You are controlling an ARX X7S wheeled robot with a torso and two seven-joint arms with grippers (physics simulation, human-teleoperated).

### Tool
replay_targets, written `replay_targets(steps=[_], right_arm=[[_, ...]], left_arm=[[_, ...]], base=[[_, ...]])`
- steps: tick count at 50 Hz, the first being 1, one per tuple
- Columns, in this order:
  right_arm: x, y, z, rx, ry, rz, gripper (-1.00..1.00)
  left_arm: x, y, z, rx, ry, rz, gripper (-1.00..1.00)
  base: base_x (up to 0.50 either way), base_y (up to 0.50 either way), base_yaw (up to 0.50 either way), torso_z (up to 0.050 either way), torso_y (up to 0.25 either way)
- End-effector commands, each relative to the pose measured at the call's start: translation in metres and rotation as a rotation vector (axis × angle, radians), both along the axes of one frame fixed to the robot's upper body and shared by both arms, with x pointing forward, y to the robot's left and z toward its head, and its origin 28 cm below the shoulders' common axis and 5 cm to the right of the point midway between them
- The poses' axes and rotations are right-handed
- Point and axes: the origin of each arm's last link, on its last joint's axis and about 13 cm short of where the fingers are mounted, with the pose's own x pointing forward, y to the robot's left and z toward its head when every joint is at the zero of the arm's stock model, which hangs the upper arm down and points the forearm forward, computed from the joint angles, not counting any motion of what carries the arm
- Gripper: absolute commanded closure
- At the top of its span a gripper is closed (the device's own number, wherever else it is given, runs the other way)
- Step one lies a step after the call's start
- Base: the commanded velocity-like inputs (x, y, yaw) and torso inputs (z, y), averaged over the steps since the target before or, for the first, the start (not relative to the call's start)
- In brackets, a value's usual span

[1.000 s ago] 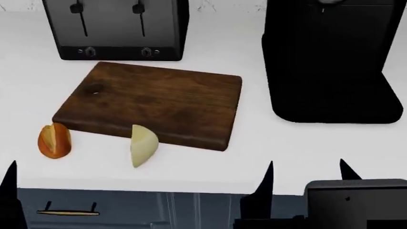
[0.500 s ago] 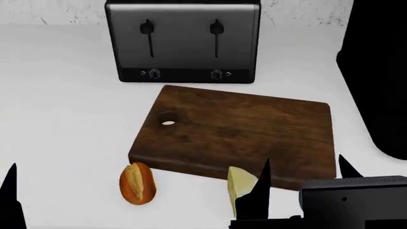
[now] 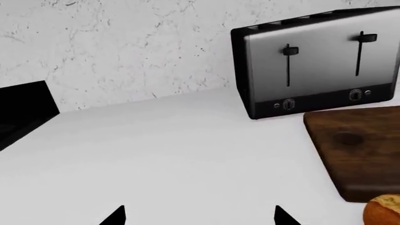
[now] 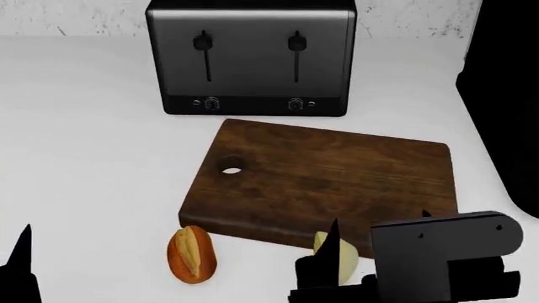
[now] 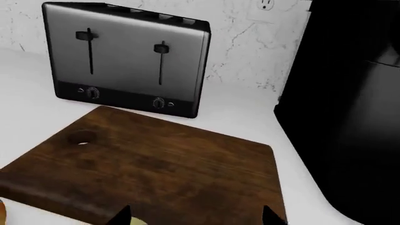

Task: Place the bread and cheese on the cutting board.

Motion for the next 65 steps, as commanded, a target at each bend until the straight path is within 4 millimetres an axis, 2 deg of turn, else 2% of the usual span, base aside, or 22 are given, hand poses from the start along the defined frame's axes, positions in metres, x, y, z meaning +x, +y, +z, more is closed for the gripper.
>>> replay_targets(steps=[1,5,9,12,17,31,35,54,65], right_arm=[[0.017,0.010,0.026,-0.012,0.107,0.065,-1.00],[0.020,0.014,0.043,0.005,0.166,0.100,-1.00],[0.016,0.020,0.045,-0.027,0.259,0.149,-1.00],[0.017,0.023,0.044,-0.036,0.259,0.138,-1.00],[0.021,0.025,0.030,-0.011,0.299,0.125,-1.00],[0.033,0.023,0.010,0.019,0.339,0.077,-1.00],[0.034,0.022,-0.004,0.019,0.363,0.059,-1.00],[0.045,0.020,-0.021,0.021,0.418,0.052,-1.00],[0.038,0.023,-0.025,0.004,0.426,0.070,-1.00]], left_arm=[[0.002,-0.001,-0.004,-0.014,0.012,-0.013,-1.00],[0.001,-0.001,-0.003,-0.010,0.011,-0.014,-1.00],[0.002,-0.003,-0.002,-0.011,0.012,-0.023,-1.00],[0.001,-0.001,-0.002,-0.014,0.011,-0.016,-1.00],[0.001,0.000,-0.001,-0.013,0.010,-0.012,-1.00],[0.001,0.000,-0.001,-0.013,0.011,-0.009,-1.00],[0.001,0.001,-0.001,-0.002,0.014,-0.003,-1.00],[0.001,0.003,-0.006,-0.005,0.029,0.004,-1.00],[0.002,0.002,-0.008,-0.002,0.036,-0.002,-1.00]], base=[[0.00,0.00,0.00,0.000,0.000],[0.00,0.00,0.00,0.000,0.000],[0.00,0.00,0.00,0.000,0.000],[0.00,0.00,0.00,0.000,0.000],[0.00,0.00,0.00,0.000,0.000],[0.00,0.00,0.00,0.000,0.000],[0.00,0.00,0.00,0.000,0.000],[0.00,0.00,0.00,0.000,0.000],[0.00,0.00,0.00,0.000,0.000]])
